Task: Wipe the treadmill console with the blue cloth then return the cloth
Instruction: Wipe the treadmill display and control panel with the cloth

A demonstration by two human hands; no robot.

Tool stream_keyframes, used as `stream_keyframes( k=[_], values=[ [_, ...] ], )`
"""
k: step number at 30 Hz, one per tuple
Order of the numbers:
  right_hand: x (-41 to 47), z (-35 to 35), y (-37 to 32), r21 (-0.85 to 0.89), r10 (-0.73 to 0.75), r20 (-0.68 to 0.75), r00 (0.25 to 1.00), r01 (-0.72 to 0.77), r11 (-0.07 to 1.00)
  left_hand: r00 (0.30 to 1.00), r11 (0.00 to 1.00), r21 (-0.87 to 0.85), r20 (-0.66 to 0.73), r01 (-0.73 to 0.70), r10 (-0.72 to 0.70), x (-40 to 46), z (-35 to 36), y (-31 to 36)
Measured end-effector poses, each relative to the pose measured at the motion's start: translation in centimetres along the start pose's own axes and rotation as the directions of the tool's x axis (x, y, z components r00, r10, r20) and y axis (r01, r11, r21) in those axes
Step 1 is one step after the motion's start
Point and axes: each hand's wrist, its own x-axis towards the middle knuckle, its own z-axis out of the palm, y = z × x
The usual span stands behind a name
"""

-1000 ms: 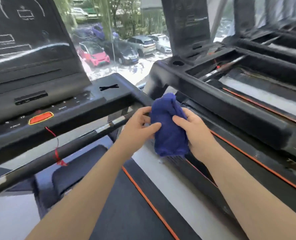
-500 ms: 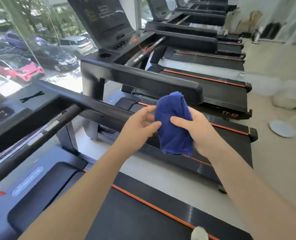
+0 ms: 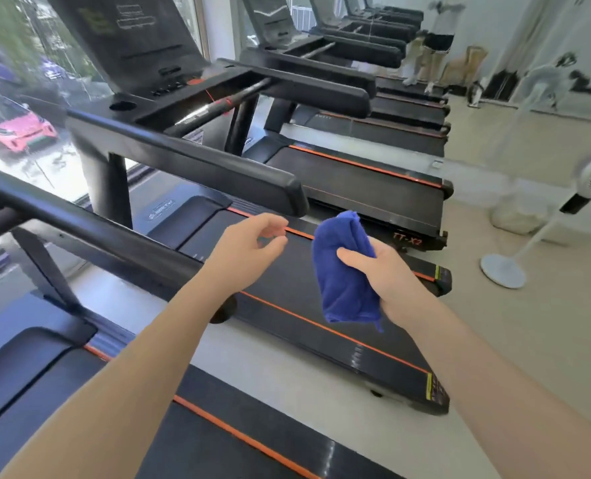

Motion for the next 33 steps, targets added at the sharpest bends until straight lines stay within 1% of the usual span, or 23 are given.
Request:
stream_keyframes(
  k=[3, 5, 8, 10, 13, 16, 19, 23, 27, 30, 33],
  values=[
    [2.1, -3.4, 1.1, 0.017, 0.045, -0.074, 0.996, -0.044, 0.999, 0.999, 0.999, 0.015, -0.009, 0.044, -0.044, 2.3, 1.8, 0.4],
    [3.8, -5.0, 1.6, 0.026, 0.075, -0.078, 0.994, -0.074, 0.997, 0.997, 0.997, 0.029, -0.023, 0.074, -0.073, 4.1, 2.6, 0.3],
    [7.1, -6.7, 1.7, 0.000, 0.114, -0.062, 0.992, -0.115, 0.993, 0.992, 0.991, 0.061, 0.008, 0.122, -0.123, 7.0, 4.0, -0.2],
    [9.8, -7.2, 1.3, 0.021, 0.126, -0.057, 0.990, -0.125, 0.992, 0.993, 0.990, 0.102, 0.049, 0.101, -0.107, 9.3, 4.8, -0.4],
    [13.8, -7.5, 0.1, 0.047, 0.157, -0.047, 0.986, -0.155, 0.987, 0.991, 0.991, 0.115, 0.105, 0.069, -0.081, 13.4, 5.2, -0.4],
    [17.5, -8.1, -1.1, 0.028, 0.159, -0.032, 0.987, -0.158, 0.987, 0.986, 0.988, 0.137, 0.142, 0.067, -0.086, 17.4, 5.3, -0.3],
    [21.0, -8.8, -2.4, 0.013, 0.157, -0.027, 0.987, -0.157, 0.988, 0.987, 0.983, 0.164, 0.123, 0.086, -0.107, 21.0, 5.5, -1.0],
    [26.5, -9.9, -3.3, -0.010, 0.120, 0.015, 0.993, -0.119, 0.993, 0.982, 0.967, 0.224, 0.114, 0.119, -0.148, 26.0, 6.7, -2.5],
    [34.3, -11.6, -3.2, 0.025, 0.131, 0.053, 0.990, -0.132, 0.991, 0.981, 0.958, 0.238, 0.064, 0.161, -0.181, 32.4, 8.5, -4.1],
    [41.7, -12.8, -3.6, -0.062, 0.102, 0.125, 0.987, -0.095, 0.994, 0.975, 0.946, 0.236, -0.031, 0.220, -0.219, 38.0, 9.8, -5.8],
    [49.9, -14.1, -5.9, -0.121, 0.057, 0.210, 0.976, -0.032, 0.992, 0.942, 0.920, 0.218, -0.155, 0.326, -0.297, 44.1, 10.5, -6.6]
  ],
)
